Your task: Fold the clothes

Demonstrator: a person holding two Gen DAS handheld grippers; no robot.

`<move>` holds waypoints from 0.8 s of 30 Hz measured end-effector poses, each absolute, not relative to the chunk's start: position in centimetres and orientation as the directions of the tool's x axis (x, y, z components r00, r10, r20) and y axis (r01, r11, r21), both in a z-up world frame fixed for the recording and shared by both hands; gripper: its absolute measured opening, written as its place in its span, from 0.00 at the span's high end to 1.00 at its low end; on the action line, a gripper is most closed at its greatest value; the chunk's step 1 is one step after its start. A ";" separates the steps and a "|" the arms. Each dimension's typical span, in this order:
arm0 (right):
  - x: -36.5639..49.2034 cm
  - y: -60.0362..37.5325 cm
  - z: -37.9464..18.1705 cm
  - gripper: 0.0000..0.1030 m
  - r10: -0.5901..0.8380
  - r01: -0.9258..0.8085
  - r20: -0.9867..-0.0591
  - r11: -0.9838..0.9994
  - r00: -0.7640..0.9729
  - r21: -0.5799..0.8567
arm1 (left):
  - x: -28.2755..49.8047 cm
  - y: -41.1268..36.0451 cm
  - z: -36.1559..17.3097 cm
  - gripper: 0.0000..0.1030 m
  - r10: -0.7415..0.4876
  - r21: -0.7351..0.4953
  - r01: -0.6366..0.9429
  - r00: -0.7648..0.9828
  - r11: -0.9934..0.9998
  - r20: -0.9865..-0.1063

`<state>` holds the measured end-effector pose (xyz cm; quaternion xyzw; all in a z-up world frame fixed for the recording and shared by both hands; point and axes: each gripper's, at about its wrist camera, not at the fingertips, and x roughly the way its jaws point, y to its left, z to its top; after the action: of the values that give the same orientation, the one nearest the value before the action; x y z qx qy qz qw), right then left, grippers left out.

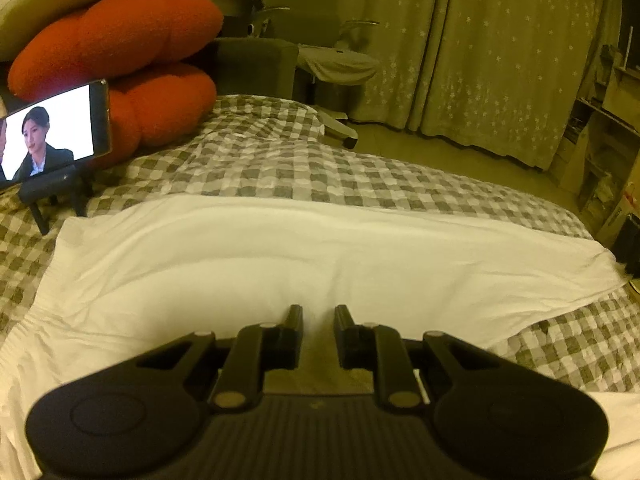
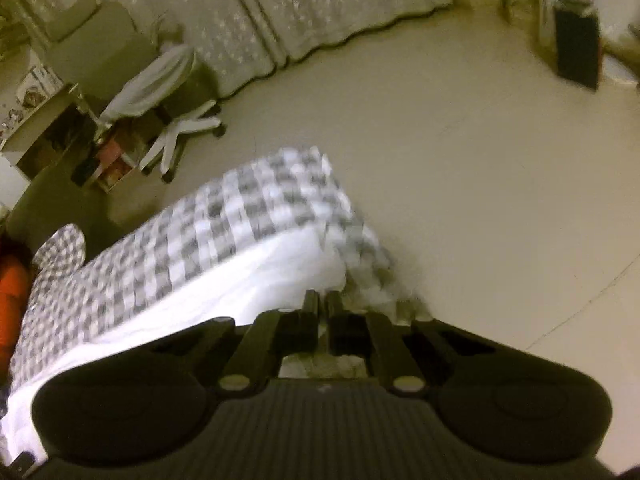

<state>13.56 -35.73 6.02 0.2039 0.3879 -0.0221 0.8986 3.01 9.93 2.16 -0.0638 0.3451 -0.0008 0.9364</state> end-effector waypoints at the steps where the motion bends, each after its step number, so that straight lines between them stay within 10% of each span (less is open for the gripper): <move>1: 13.2 -35.7 6.6 0.96 0.114 0.191 -0.694 0.919 0.711 0.346 | 3.0 10.0 2.2 0.83 -0.047 -0.119 -0.041 0.760 0.992 -0.649; 13: 13.9 -36.1 4.4 0.95 0.038 0.204 -0.760 0.954 0.648 0.221 | 2.8 10.4 2.2 0.83 -0.067 -0.128 -0.027 0.741 0.991 -0.668; 16: 13.9 -35.7 4.9 0.84 0.061 0.148 -0.718 0.963 0.693 0.225 | 2.9 10.8 2.2 0.83 -0.073 -0.149 -0.036 0.746 0.988 -0.662; 18: 14.1 -34.8 5.4 0.50 -0.003 0.145 -0.691 0.978 0.723 0.147 | 3.0 10.9 2.3 0.83 -0.071 -0.156 -0.043 0.751 0.987 -0.657; 24: 15.1 -30.5 5.6 0.49 0.091 -0.105 -0.613 0.994 0.785 0.013 | 3.3 11.2 2.2 0.83 -0.067 -0.163 -0.053 0.755 0.985 -0.652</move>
<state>15.07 -30.54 5.57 -0.0110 0.3240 0.0520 0.9445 3.30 11.18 2.16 -0.0859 0.3497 -0.0036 0.9329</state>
